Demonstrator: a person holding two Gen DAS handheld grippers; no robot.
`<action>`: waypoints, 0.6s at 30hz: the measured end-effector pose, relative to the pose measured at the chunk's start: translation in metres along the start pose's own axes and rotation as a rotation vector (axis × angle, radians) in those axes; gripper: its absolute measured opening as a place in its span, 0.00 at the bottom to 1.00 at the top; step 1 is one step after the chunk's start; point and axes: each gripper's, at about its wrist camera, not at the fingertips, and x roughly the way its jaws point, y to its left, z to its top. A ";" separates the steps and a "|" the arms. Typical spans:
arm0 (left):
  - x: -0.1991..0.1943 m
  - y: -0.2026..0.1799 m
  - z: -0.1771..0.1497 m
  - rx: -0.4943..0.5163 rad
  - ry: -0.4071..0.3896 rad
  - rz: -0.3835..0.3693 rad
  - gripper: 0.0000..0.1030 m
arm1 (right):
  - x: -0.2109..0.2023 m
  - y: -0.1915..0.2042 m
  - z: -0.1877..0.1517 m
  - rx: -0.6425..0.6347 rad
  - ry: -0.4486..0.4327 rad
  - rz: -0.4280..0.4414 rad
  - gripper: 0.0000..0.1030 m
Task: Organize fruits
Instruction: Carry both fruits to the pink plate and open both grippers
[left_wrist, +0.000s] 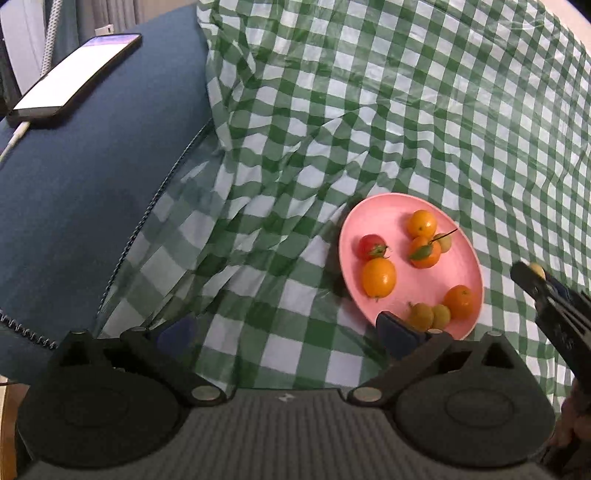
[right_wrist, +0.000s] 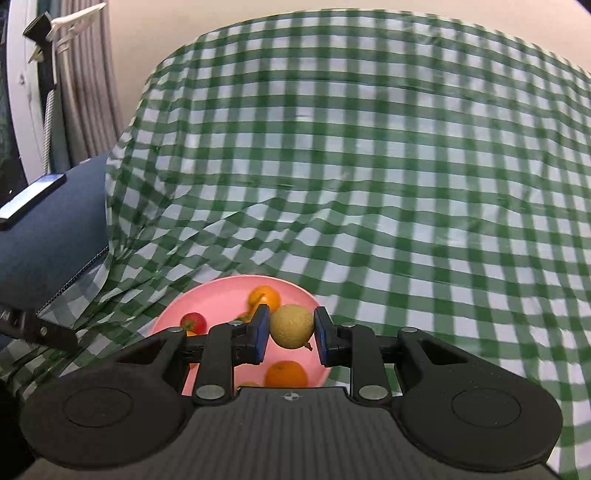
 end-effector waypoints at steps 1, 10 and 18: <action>0.000 0.002 -0.001 -0.003 0.003 0.002 1.00 | 0.004 0.004 0.000 -0.010 0.003 0.002 0.26; 0.001 0.000 -0.002 0.010 0.003 -0.004 1.00 | 0.034 0.020 -0.005 -0.040 0.078 -0.006 0.26; -0.006 -0.008 0.006 0.039 -0.026 -0.003 1.00 | 0.030 -0.005 0.015 0.094 0.035 0.001 0.67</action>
